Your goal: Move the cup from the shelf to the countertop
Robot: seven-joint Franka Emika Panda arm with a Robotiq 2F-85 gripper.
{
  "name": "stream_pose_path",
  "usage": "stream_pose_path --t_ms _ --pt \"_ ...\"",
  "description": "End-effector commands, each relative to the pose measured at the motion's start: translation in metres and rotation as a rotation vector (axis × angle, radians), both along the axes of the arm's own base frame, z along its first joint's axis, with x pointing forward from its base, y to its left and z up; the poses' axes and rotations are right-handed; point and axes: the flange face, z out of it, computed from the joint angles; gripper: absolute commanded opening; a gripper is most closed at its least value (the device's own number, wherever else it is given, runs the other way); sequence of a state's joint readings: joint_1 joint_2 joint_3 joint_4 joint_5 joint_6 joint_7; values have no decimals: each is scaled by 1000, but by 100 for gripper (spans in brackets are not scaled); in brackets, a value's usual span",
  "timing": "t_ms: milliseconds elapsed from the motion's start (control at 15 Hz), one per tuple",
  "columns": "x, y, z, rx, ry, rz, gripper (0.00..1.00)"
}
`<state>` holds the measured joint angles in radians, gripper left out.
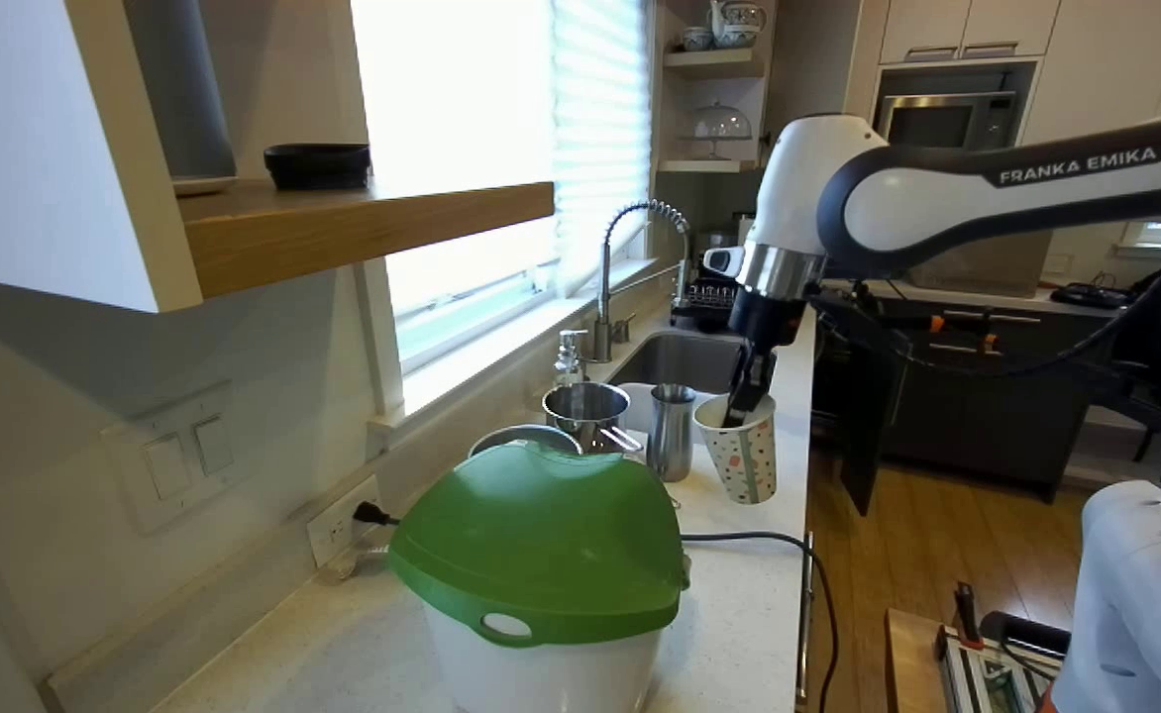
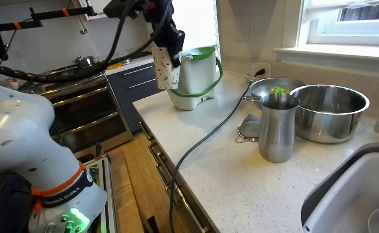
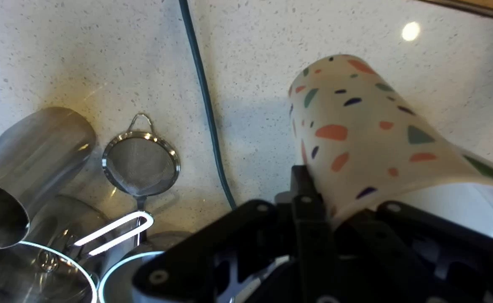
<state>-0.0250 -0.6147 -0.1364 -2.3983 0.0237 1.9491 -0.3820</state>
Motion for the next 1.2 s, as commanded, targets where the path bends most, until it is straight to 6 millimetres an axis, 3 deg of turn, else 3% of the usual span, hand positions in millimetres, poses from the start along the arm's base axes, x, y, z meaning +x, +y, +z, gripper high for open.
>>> stream_pose_path --t_ms 0,400,933,1000,1067,1133 --pt "5 -2 -45 -15 -100 -4 0" --pt "8 -1 -108 -8 -115 -79 0" --pt "0 -4 -149 41 -68 -113 0" --pt "1 -5 -150 47 -71 -125 27" --pt "2 -6 -148 54 -80 -129 27" --pt "3 -6 -144 60 -89 -132 34"
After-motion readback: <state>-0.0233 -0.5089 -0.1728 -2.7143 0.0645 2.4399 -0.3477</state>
